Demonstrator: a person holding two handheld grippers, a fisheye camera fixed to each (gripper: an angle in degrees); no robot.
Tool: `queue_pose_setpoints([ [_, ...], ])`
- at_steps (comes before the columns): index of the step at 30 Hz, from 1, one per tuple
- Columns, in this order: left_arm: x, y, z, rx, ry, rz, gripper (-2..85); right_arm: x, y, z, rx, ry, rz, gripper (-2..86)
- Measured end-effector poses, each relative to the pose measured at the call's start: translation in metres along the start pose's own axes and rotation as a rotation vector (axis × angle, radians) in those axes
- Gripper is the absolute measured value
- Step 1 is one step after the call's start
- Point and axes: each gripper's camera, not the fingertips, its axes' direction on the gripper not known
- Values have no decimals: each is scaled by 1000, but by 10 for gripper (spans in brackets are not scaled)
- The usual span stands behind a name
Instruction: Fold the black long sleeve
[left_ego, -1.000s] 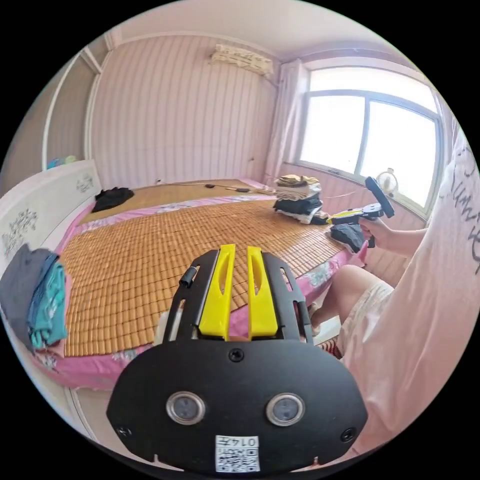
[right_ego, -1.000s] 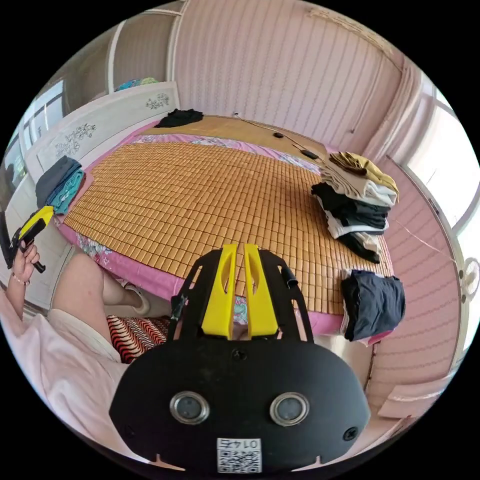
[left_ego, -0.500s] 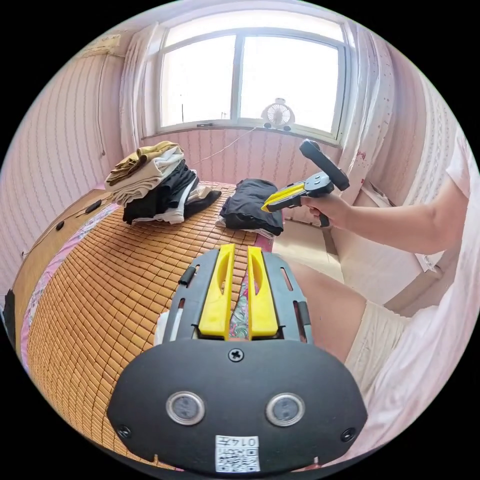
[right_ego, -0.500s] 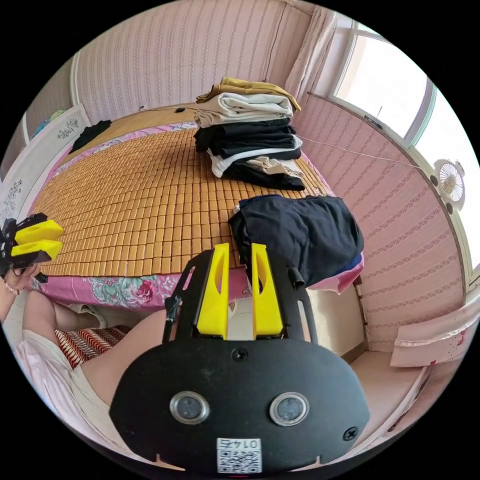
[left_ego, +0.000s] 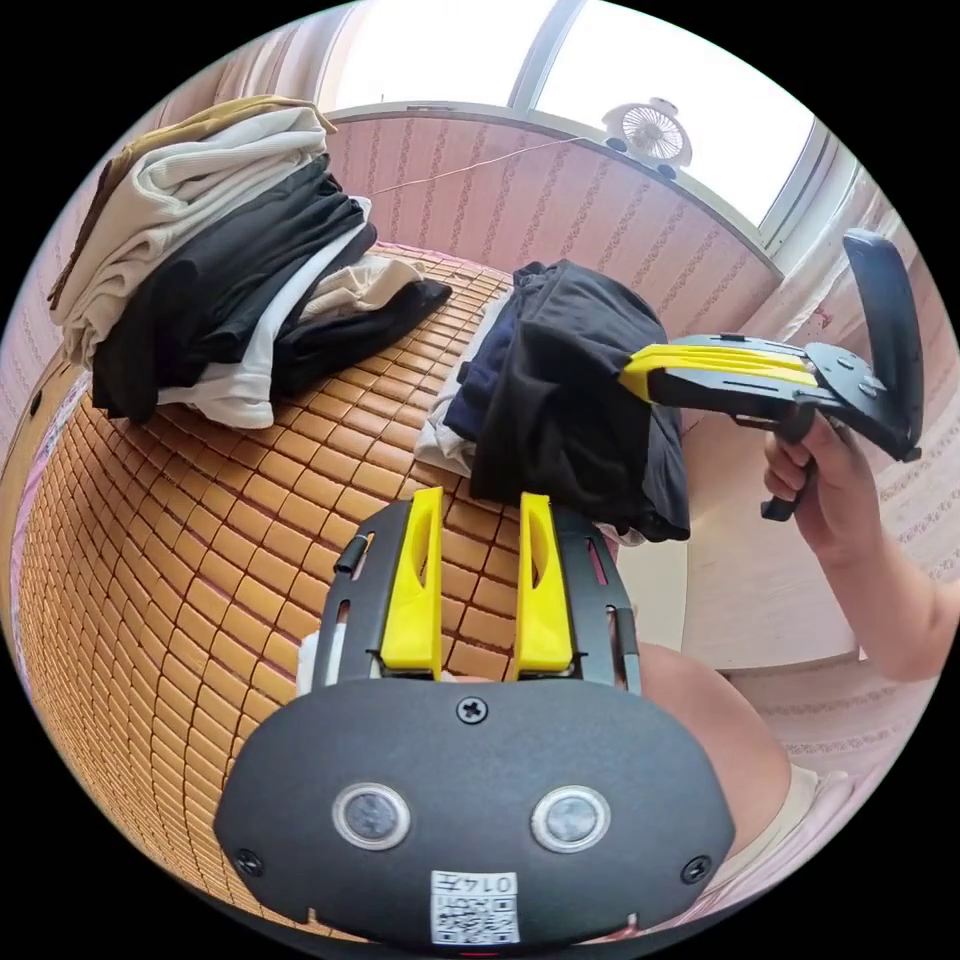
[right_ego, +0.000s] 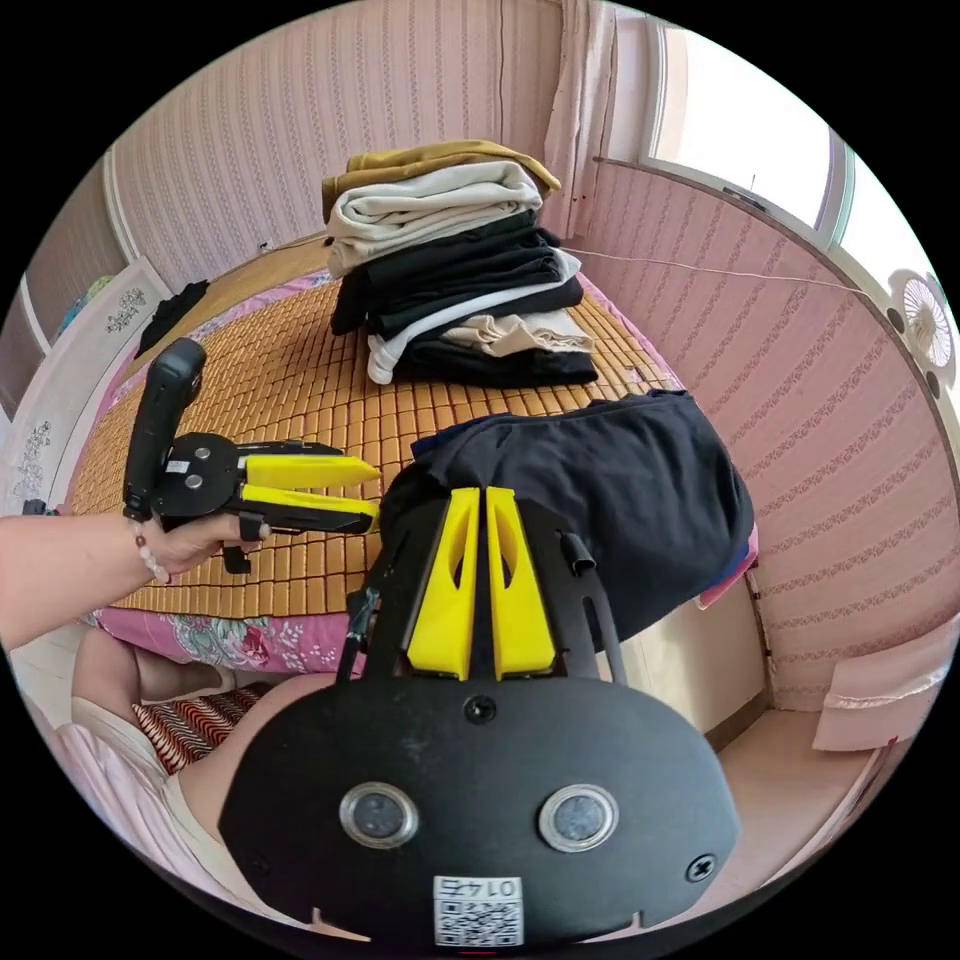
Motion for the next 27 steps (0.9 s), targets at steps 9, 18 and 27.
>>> queue_pose_setpoints([
  [9,10,-5,-16,-38,-69,102,-1,102,96,-92,178,-207,172,4],
  [18,18,60,-169,252,35,73,-9,151,154,-229,516,-244,222,3],
  [27,17,259,-449,608,-96,-50,-9,92,146,-329,696,-343,27,2],
])
